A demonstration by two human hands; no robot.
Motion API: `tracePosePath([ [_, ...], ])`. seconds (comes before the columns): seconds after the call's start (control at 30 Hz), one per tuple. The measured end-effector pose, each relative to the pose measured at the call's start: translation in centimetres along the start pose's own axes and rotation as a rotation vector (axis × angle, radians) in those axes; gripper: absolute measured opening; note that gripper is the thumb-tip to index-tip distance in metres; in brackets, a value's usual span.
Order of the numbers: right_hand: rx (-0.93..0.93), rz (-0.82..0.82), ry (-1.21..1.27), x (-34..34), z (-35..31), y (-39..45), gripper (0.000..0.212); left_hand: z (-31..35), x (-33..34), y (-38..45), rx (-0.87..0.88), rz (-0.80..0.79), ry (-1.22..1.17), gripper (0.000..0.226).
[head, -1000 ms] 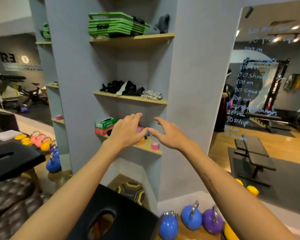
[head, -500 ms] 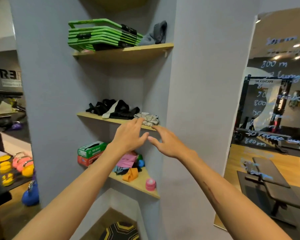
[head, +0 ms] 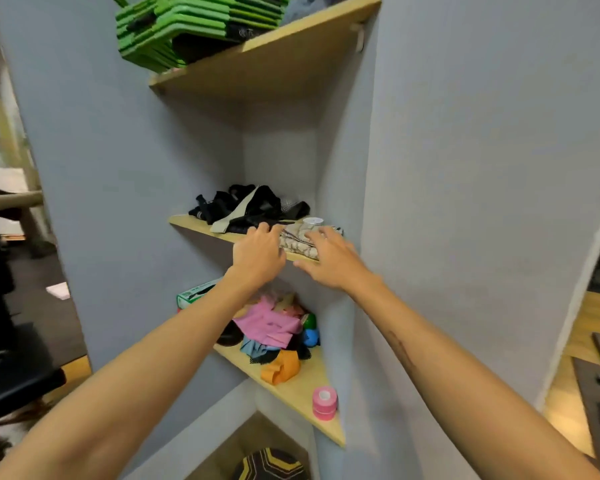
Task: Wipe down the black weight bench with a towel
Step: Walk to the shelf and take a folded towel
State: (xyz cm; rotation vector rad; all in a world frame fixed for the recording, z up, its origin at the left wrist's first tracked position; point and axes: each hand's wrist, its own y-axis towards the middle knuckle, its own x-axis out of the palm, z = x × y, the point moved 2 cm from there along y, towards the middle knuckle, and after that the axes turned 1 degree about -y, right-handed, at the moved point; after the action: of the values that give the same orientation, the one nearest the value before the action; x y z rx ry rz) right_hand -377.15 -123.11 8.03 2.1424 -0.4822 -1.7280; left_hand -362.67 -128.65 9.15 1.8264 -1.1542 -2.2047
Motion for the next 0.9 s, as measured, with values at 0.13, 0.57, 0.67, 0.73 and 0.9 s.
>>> tracePosePath([
  [0.13, -0.03, 0.002, -0.012, 2.3, 2.5, 3.5, 0.064, 0.6, 3.4, 4.4, -0.244, -0.072, -0.256, 0.048],
  [0.57, 0.002, 0.114, -0.245, 5.9, 4.1, 7.8, 0.052, 2.0, 9.5, 9.8, -0.398, -0.024, -0.451, 0.042],
  [0.67, 0.014, 0.108, -0.262, 6.0, 3.9, 7.9, 0.053, 1.8, 9.3, 10.1, -0.481, -0.007, -0.584, 0.047],
  [0.73, 0.016, 0.111, -0.288, 6.0, 3.8, 7.8, 0.053, 1.2, 9.0, 10.5, -0.589, 0.004, -0.703, 0.051],
  [0.9, 0.027, 0.191, -0.322, 5.8, 3.5, 7.4, 0.059, 1.5, 7.9, 10.9, -0.689, 0.145, -1.077, 0.024],
])
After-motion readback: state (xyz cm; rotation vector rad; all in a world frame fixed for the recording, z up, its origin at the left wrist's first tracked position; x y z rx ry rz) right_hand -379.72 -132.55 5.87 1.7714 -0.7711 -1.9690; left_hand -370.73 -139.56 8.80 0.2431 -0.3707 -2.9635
